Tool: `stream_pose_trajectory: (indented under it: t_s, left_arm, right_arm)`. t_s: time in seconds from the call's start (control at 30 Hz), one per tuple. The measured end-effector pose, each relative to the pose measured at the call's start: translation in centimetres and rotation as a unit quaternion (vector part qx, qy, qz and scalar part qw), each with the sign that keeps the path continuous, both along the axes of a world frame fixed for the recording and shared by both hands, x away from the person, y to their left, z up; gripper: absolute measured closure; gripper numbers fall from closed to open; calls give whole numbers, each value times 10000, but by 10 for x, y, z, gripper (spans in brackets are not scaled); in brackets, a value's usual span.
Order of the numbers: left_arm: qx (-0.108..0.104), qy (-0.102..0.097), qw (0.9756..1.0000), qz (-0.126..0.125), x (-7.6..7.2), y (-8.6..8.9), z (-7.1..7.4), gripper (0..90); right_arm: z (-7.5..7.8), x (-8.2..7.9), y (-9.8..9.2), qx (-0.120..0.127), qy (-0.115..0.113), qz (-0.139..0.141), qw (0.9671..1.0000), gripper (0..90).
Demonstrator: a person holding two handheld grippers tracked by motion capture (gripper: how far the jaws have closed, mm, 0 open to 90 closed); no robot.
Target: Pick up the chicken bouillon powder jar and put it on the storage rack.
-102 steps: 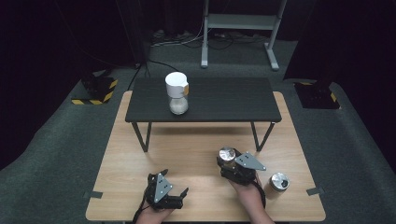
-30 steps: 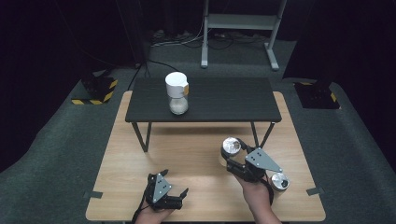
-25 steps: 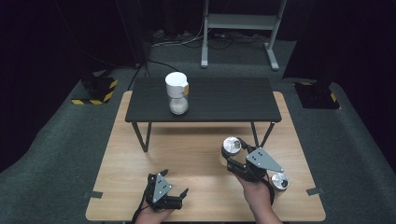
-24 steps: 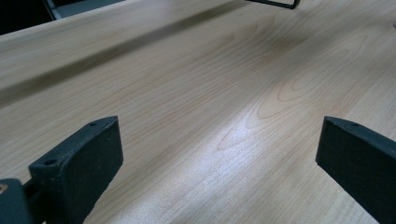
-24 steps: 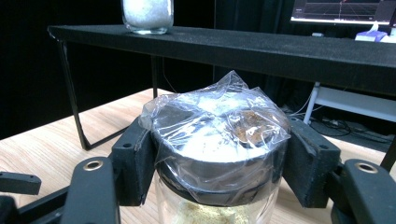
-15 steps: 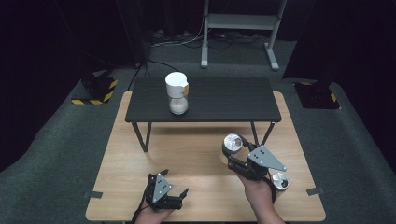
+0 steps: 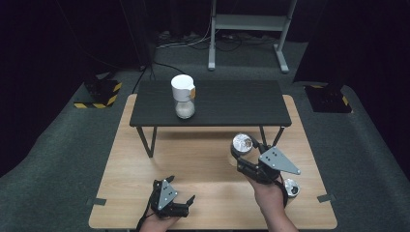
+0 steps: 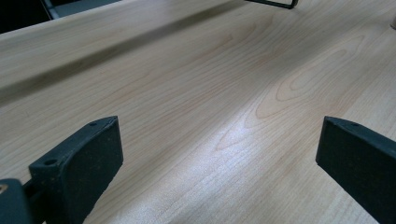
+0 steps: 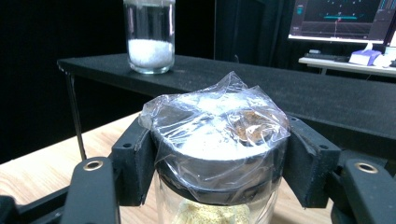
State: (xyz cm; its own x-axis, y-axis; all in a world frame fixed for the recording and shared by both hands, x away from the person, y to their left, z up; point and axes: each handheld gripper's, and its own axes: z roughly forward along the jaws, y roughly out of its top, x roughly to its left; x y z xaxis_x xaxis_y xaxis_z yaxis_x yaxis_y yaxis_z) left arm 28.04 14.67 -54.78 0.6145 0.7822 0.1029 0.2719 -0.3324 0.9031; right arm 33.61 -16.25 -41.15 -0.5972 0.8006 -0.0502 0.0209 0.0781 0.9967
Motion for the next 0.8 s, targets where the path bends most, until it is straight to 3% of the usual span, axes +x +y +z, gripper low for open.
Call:
stream_pose_trajectory:
  t_s: [0.8]
  left_arm:
    - [54,-1,10000,-36,0,-1,0,9]
  right_arm:
    - [30,10,-1,117,-155,-48,9998,345]
